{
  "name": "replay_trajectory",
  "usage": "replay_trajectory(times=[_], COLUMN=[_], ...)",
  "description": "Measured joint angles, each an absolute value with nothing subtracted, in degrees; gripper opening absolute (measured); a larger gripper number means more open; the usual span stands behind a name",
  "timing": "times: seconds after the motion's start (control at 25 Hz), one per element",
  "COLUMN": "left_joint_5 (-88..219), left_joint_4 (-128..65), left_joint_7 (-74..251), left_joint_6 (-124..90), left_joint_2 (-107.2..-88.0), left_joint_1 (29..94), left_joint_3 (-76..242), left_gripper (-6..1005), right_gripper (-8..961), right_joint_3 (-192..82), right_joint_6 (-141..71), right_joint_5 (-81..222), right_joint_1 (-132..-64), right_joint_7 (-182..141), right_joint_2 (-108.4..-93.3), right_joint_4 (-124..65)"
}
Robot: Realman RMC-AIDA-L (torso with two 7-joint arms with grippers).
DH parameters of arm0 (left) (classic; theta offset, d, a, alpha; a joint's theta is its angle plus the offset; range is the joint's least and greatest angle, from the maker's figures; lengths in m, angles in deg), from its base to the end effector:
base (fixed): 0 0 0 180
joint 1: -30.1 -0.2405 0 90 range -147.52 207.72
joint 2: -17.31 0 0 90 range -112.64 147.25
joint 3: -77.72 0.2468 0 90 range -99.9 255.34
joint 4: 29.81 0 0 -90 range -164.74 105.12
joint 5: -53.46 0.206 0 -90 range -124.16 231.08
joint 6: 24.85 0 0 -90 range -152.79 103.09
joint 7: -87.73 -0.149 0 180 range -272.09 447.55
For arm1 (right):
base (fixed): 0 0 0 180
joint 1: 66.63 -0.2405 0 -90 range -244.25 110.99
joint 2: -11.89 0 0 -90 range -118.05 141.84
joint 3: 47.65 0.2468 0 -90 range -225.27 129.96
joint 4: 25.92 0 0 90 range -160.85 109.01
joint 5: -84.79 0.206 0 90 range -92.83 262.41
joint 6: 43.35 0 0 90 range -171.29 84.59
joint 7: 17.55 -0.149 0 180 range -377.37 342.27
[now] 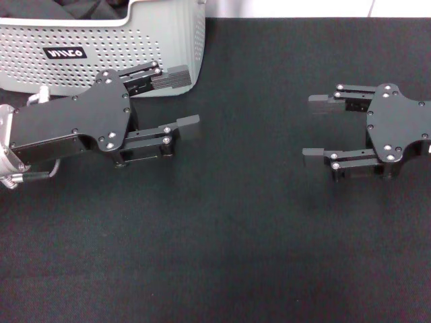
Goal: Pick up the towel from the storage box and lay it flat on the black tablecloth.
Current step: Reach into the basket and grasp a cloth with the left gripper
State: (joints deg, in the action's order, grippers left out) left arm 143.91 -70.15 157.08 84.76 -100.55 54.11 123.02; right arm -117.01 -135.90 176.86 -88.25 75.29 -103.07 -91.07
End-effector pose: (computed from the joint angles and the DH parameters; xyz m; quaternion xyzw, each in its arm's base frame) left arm -0.2143 0.2814 0.0433 -0.8963 -0.0578 -0.4302 0.0912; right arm 0.1628 0.3053 0.0354 -0.9568 0.0344 0.2815 0.0638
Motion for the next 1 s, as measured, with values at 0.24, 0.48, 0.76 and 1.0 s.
replay_trajectory(times=[0.24, 0.48, 0.76, 1.0], left_joint_5=[143.90, 143.89, 143.85, 141.89], left_joint_4=[-70.02, -70.12, -70.16, -70.23], left_joint_7=[156.04, 156.07, 156.73, 160.84], left_joint_6=[84.48, 84.19, 82.66, 77.17], left_joint_2=[-100.37, -100.32, -100.83, -100.83], left_joint_1=[54.11, 53.94, 54.53, 55.39], left_joint_3=[122.99, 122.18, 116.18, 111.81], left_gripper=[751, 751, 752, 752], right_gripper=[797, 796, 795, 794], right_joint_3=[-116.99, -116.92, -116.82, -115.45], right_joint_6=[-135.89, -135.54, -132.56, -126.50], right_joint_5=[177.75, 177.85, 178.49, 182.34], right_joint_1=[-88.23, -88.25, -87.93, -87.03], right_joint_7=[76.69, 77.70, 78.21, 78.21], right_joint_2=[-103.14, -103.16, -103.16, -103.15], right_joint_4=[-91.04, -90.65, -90.62, -90.43])
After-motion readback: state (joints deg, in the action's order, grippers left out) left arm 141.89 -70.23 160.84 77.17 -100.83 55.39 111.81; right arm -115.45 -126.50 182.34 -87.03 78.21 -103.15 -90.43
